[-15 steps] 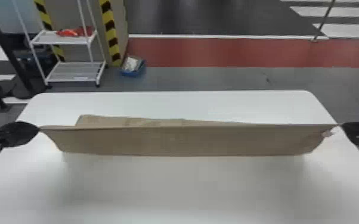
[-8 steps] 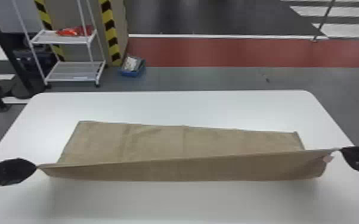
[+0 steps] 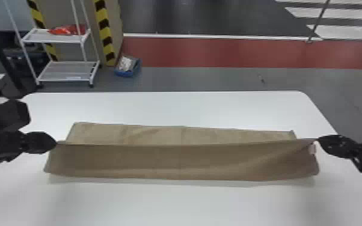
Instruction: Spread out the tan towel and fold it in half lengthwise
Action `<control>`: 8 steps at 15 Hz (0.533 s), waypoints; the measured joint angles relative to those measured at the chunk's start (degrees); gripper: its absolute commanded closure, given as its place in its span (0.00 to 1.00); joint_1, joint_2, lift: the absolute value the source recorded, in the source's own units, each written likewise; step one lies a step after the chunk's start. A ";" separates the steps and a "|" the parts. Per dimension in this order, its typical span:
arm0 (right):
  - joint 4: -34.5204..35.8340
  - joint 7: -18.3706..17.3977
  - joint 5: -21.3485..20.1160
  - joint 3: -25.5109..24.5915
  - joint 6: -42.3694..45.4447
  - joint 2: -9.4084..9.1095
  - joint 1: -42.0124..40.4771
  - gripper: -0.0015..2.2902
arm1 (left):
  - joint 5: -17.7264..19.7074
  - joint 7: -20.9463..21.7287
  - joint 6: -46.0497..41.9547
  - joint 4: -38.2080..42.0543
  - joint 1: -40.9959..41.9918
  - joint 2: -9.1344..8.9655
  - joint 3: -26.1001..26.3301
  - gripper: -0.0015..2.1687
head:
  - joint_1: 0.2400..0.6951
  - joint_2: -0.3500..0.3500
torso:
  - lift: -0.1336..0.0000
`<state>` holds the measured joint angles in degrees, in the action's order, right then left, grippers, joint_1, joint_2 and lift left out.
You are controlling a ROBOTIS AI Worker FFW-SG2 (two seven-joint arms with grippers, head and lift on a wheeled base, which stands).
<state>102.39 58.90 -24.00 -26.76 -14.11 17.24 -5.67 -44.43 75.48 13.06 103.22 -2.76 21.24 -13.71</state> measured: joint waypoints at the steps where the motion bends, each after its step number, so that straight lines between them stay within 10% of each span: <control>1: -1.56 0.00 -0.88 0.58 -0.30 0.24 1.50 0.70 | -0.82 -0.06 -0.07 -2.31 -2.69 0.03 1.84 0.60 | 1.00 0.39 | 0.07; 8: -9.87 0.09 -4.04 2.09 -0.34 1.63 7.85 0.70 | -5.19 -0.81 -2.18 -20.23 -20.08 0.28 12.20 0.60 | 1.00 0.35 | 0.07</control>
<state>92.52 58.99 -28.05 -24.67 -14.45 18.87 2.18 -49.62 74.67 10.87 83.00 -22.84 21.52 -1.51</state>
